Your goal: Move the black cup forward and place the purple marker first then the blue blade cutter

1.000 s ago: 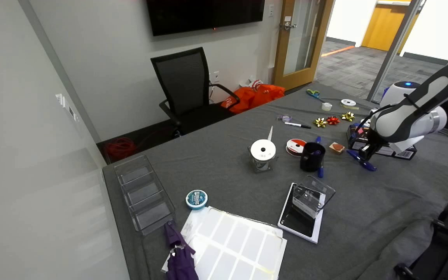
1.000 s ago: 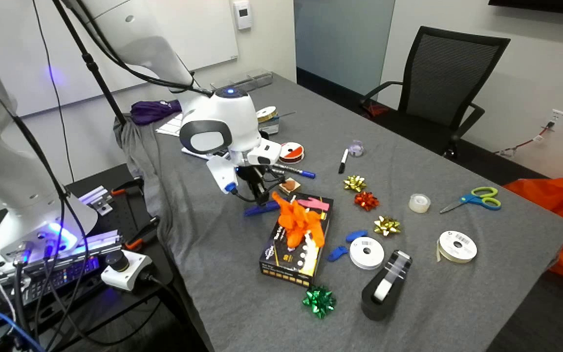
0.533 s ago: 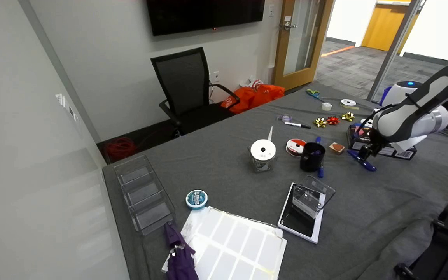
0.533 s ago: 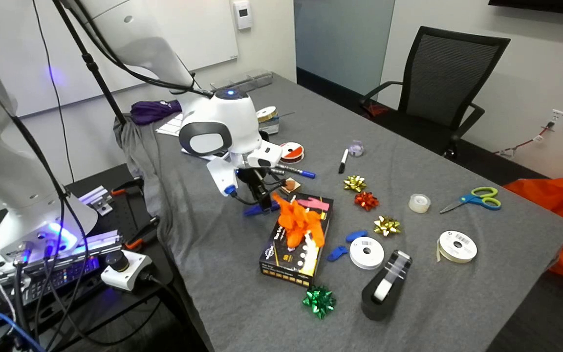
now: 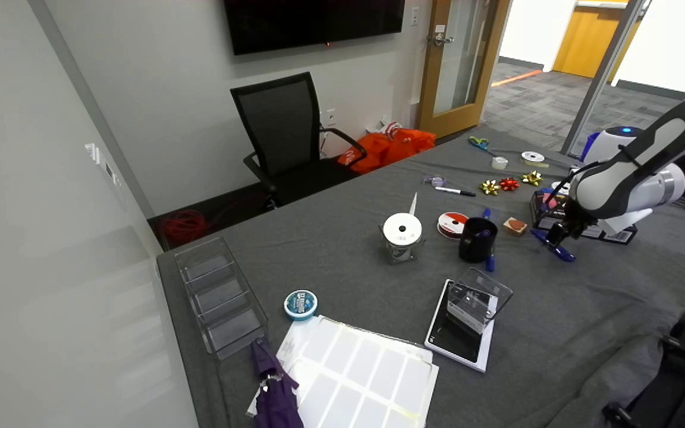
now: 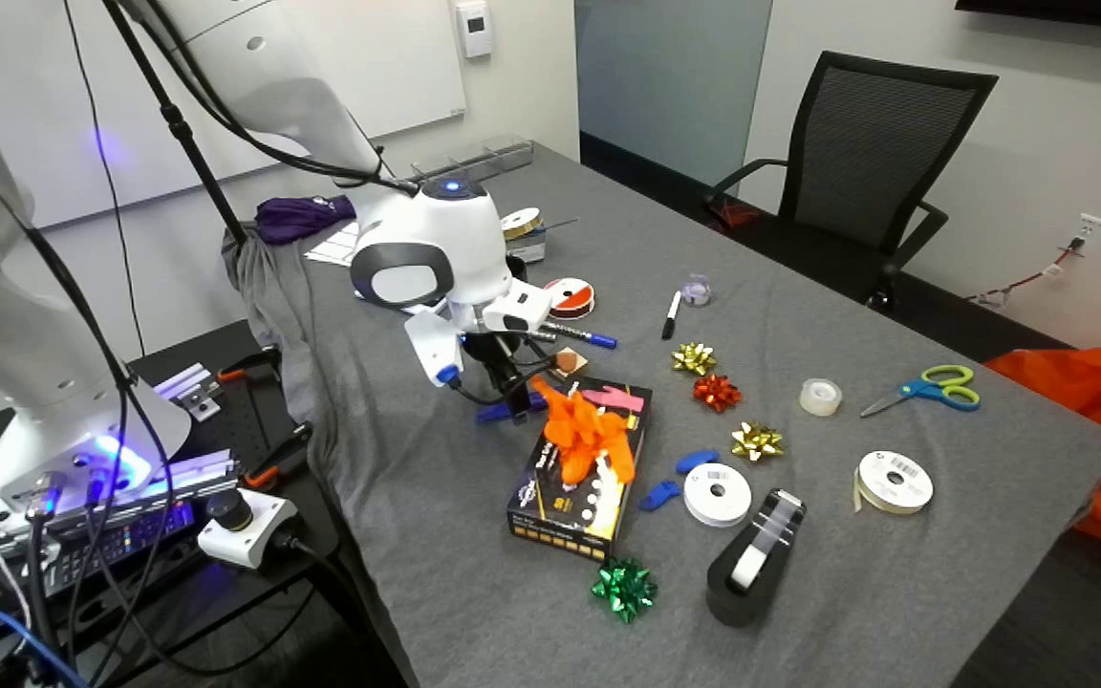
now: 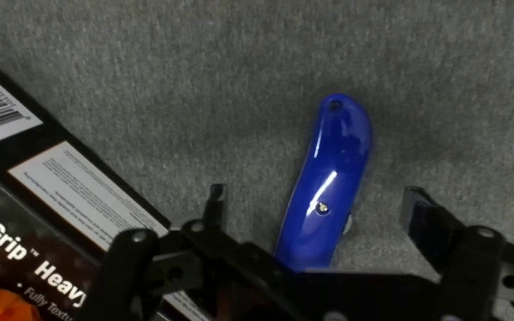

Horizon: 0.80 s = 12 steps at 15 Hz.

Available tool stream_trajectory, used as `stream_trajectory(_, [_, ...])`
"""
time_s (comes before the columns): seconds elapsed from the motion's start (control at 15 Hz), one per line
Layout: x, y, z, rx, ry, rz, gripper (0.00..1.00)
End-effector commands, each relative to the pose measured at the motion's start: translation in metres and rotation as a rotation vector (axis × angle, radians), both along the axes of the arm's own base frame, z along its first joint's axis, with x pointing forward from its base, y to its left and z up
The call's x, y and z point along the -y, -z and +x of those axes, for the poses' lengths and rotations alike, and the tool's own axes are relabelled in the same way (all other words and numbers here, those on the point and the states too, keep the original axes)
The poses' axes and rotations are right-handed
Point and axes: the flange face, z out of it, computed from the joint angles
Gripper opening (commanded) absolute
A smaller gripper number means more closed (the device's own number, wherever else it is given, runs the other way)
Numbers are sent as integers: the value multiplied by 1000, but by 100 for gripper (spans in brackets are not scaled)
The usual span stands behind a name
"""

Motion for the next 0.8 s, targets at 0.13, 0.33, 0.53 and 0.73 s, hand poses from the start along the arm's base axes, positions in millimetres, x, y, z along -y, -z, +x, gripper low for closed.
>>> stream_trajectory(0.13, [-4, 12, 2, 18, 23, 44, 63])
stream_trajectory(0.33, [-5, 16, 3, 18, 32, 58, 42])
stream_trajectory(0.53, [-6, 15, 4, 24, 36, 64, 20])
stream_trajectory(0.73, [-5, 9, 3, 20, 30, 64, 11])
